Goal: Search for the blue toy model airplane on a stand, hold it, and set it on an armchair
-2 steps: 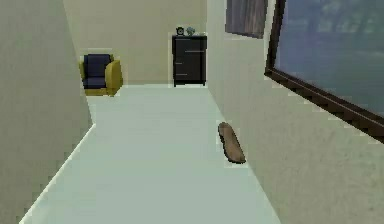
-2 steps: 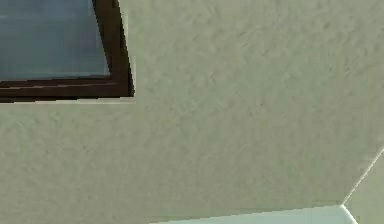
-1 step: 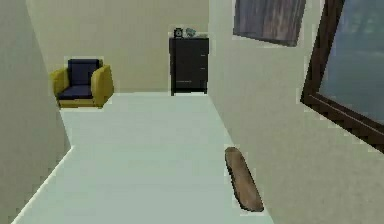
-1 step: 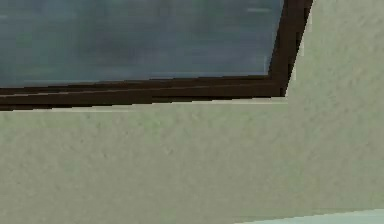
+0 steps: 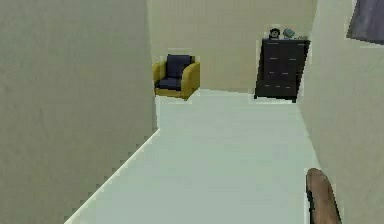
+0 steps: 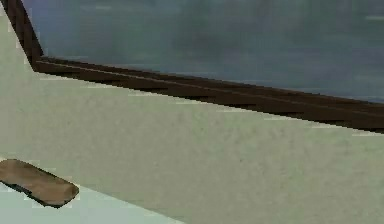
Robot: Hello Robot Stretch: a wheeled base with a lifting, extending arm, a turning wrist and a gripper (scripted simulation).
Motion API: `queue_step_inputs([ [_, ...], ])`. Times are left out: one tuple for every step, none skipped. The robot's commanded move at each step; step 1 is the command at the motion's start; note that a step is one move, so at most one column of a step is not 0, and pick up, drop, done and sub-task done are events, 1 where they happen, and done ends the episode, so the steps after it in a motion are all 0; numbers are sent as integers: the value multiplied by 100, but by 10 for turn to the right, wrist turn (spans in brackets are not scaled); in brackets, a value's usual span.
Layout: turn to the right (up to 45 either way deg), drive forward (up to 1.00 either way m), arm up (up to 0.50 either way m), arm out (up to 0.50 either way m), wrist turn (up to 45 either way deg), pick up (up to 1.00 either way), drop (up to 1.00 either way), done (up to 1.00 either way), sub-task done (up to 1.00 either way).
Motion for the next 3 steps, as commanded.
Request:
queue_step_inputs([
  [0,100,0,0,0,0,0,0,0],
  [0,100,0,0,0,0,0,0,0],
  [0,55,0,0,0,0,0,0,0],
])
